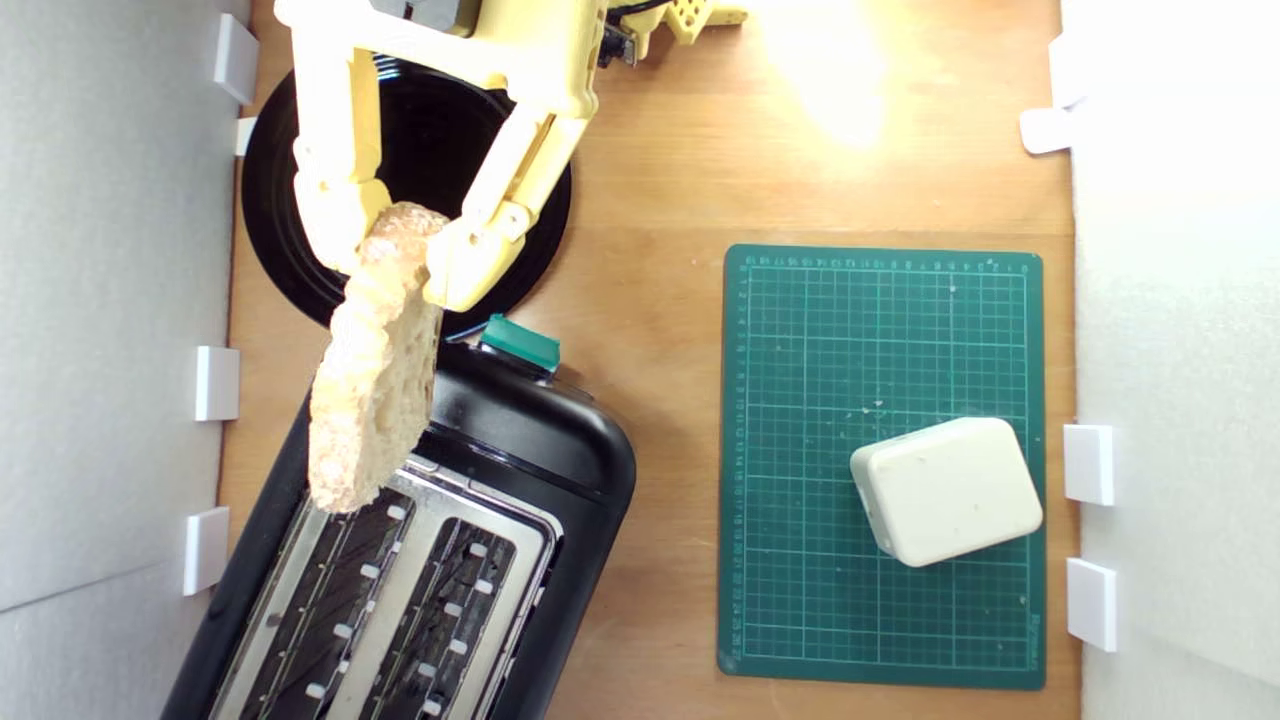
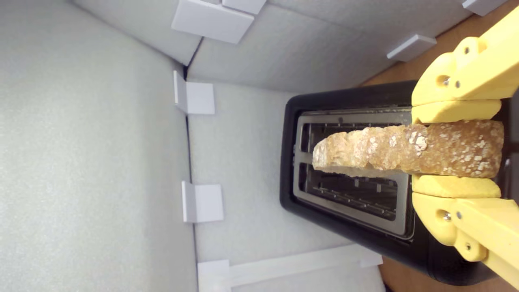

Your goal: Pick bread and place in toaster

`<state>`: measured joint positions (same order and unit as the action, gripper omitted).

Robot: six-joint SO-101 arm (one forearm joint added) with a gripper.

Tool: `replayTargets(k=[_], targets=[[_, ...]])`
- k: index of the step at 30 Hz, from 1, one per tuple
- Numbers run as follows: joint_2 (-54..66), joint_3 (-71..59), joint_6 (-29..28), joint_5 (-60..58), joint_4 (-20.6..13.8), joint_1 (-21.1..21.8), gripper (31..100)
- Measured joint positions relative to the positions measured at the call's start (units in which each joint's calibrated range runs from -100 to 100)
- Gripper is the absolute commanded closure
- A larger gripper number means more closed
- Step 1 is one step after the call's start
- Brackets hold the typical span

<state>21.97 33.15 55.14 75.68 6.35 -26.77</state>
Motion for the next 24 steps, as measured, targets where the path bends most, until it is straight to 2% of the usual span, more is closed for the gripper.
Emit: replayTargets(k=[3,8,12,20,24], targets=[[-0.1,0.0,-1.4,-0.3,-2.5,0.0,78.2],[-0.2,0.0,-3.2,-2.8,-2.8,0.0,78.2],[-2.5,0.2,-5.1,-5.5,-6.7,-0.3,78.2],[-5.7,0.2,-5.4,-5.8,-8.2,-0.3,78.2],[-7.8,0.1,-5.4,-5.9,-8.8,1.4,78.2]])
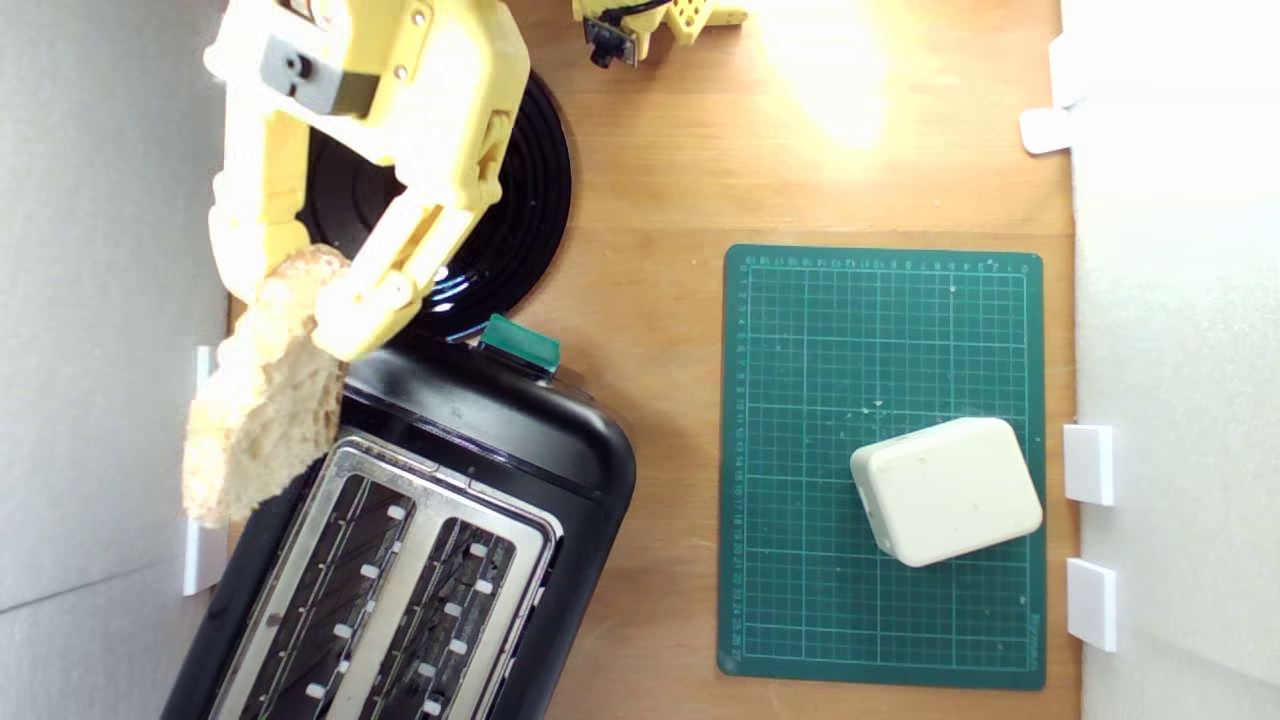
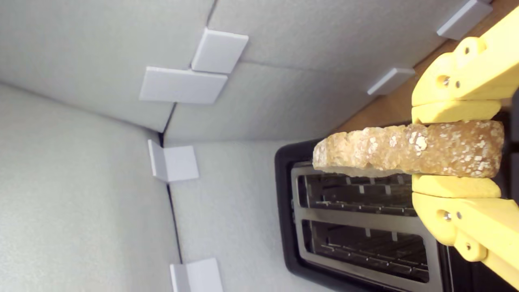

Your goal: Pick bread and place in toaster

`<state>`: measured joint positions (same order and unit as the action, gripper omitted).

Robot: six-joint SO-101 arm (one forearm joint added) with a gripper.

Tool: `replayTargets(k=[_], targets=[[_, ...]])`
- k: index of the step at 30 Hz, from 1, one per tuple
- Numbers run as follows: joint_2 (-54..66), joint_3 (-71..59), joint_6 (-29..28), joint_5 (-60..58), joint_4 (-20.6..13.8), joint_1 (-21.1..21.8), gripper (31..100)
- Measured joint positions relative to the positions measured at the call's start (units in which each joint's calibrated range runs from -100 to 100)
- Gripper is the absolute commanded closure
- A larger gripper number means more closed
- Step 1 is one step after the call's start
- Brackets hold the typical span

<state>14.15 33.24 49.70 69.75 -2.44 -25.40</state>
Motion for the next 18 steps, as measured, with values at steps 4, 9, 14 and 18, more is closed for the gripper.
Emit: replayTargets(k=[4,9,14,18], targets=[[0.2,0.1,0.0,-0.3,0.4,2.3,78.2],[-0.3,0.0,-0.6,-2.0,0.4,2.7,78.2],[-0.3,0.1,-1.1,-3.6,0.8,3.5,78.2],[-0.5,0.1,-1.1,-3.6,0.8,3.5,78.2]])
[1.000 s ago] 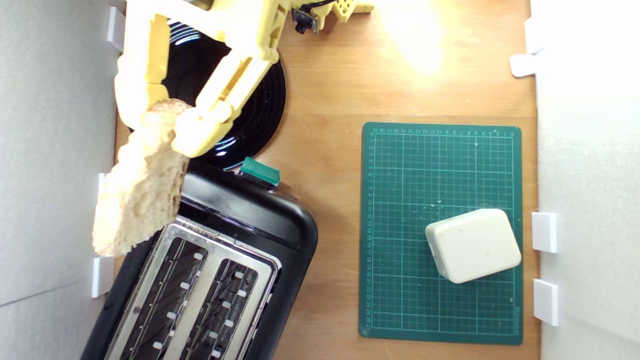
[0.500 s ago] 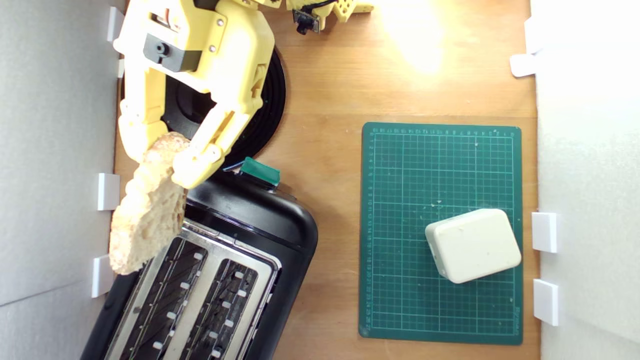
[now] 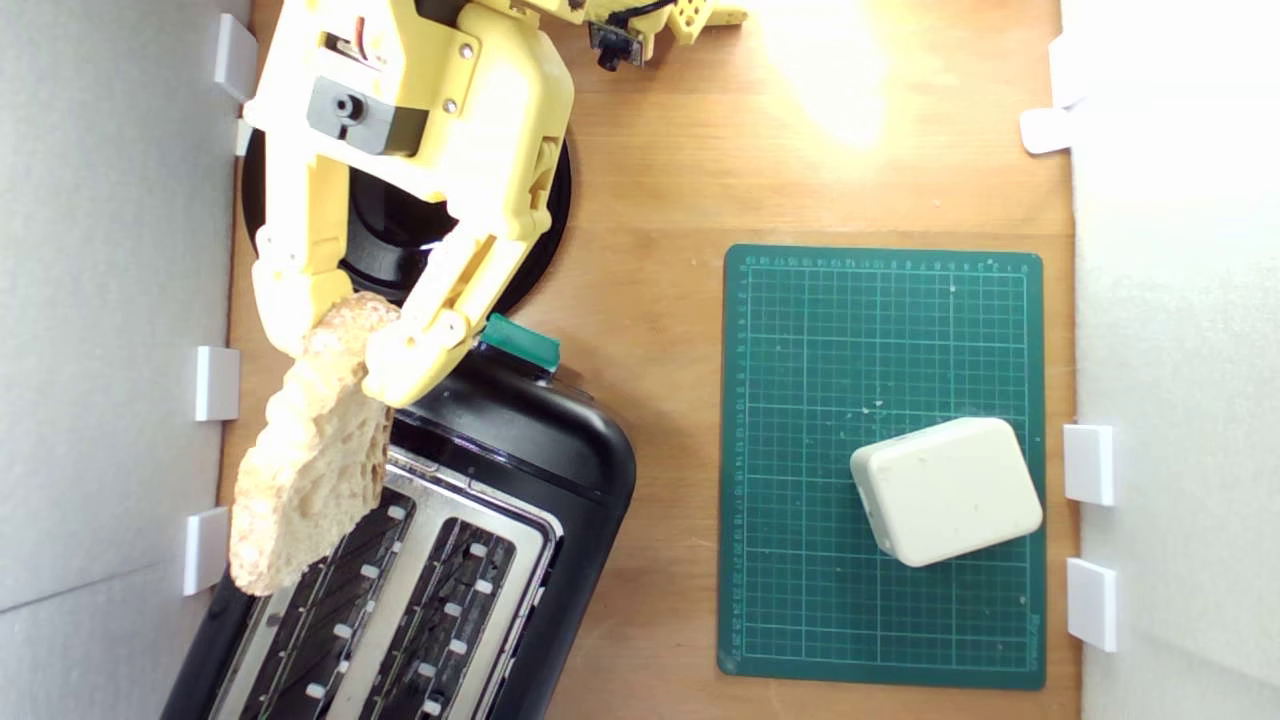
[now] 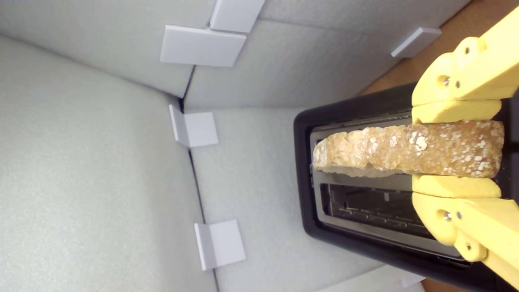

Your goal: Pick bread and place in toaster

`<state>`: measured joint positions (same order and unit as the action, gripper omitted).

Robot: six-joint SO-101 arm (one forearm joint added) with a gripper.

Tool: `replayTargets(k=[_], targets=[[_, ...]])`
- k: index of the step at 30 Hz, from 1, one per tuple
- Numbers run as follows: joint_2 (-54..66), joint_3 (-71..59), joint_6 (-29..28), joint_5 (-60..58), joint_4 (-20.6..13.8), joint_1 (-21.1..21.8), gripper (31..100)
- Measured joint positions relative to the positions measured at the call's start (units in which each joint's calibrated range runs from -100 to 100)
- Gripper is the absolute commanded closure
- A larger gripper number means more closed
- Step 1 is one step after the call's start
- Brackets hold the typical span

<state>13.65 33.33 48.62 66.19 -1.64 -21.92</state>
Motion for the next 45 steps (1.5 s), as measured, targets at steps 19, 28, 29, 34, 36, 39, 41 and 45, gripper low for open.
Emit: replayTargets(k=[19,28,29,34,36,39,41,45], targets=[[-2.4,-0.1,0.5,-0.3,-0.2,0.1,78.2],[-2.7,-0.1,0.5,-0.3,-0.3,0.1,78.2],[-2.9,-0.1,0.5,-0.3,-0.3,0.1,78.2],[-5.0,-0.1,0.5,-0.3,-0.2,0.1,78.2],[-5.4,-0.1,0.5,-0.3,-0.3,0.1,78.2],[-5.4,-0.1,0.5,-0.3,-0.1,-0.3,78.2],[-5.4,-0.1,0.5,-0.3,-0.4,-0.6,78.2],[-6.3,-0.1,0.5,-1.5,-0.4,-1.1,78.2]])
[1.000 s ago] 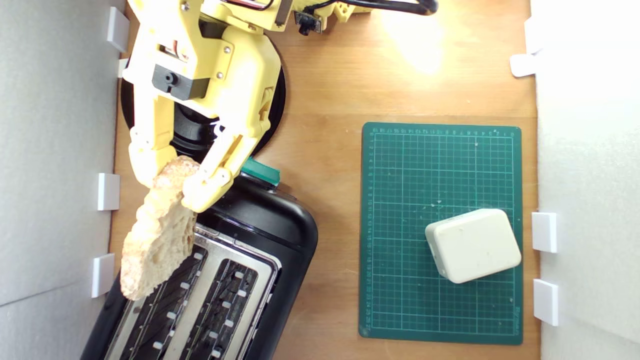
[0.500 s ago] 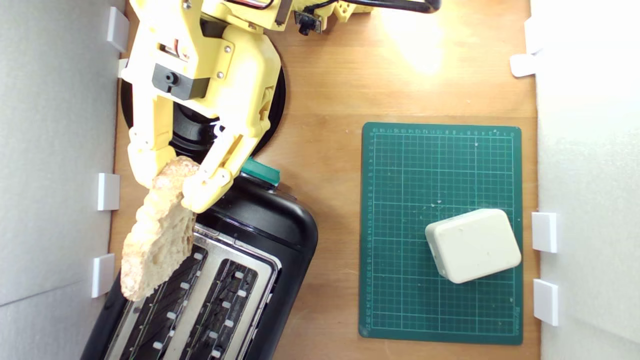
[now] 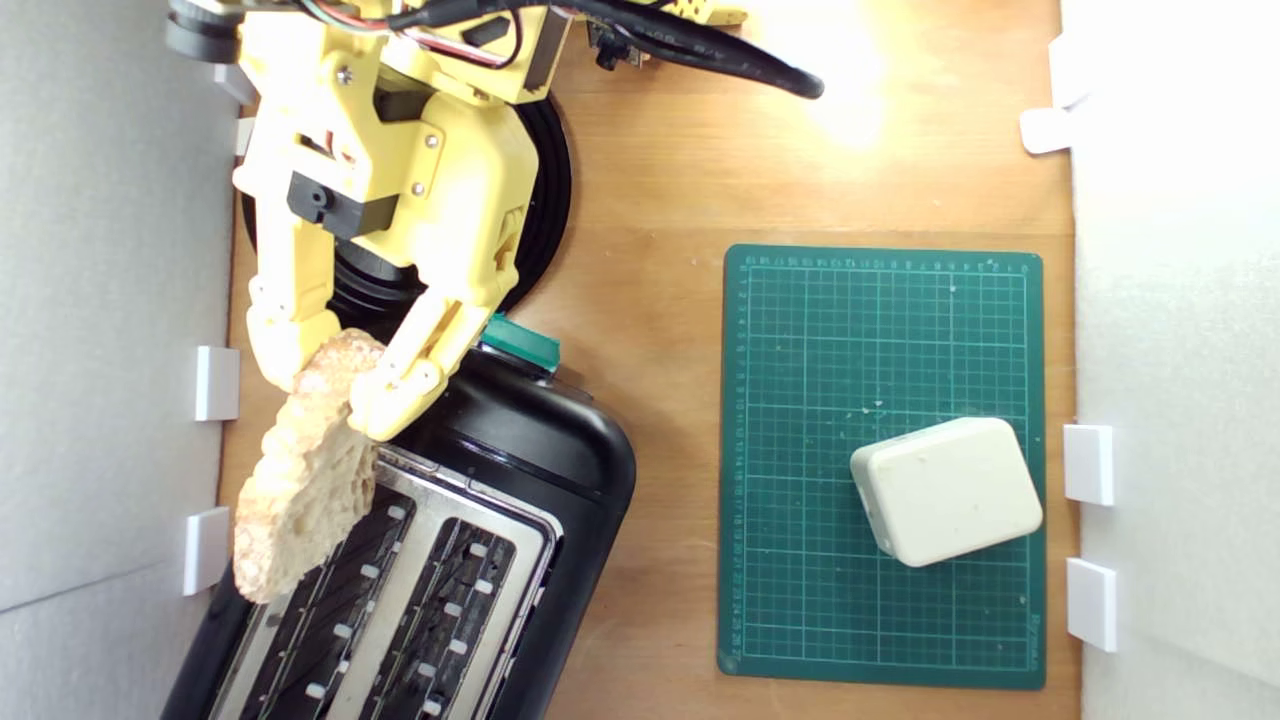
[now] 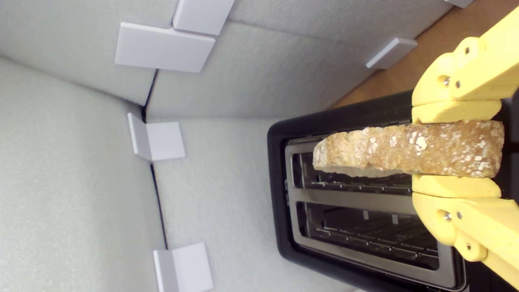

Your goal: Pick bread and place in toaster

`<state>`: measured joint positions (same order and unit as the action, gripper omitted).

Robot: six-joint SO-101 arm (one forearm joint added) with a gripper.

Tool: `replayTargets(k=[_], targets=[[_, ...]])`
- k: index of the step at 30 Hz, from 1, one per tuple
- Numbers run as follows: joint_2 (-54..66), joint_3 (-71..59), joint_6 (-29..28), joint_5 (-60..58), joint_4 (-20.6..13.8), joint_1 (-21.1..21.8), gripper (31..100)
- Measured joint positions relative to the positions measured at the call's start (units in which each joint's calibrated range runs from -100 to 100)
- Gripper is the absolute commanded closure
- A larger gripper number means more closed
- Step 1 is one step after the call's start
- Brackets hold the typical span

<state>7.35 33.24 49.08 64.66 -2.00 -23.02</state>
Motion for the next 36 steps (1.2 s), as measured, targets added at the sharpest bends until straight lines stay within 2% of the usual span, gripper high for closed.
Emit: replayTargets(k=[18,36], targets=[[-1.7,0.0,0.0,-1.9,-0.1,-0.1,78.3],[-9.0,0.1,0.0,-3.8,-0.1,1.4,78.3]])
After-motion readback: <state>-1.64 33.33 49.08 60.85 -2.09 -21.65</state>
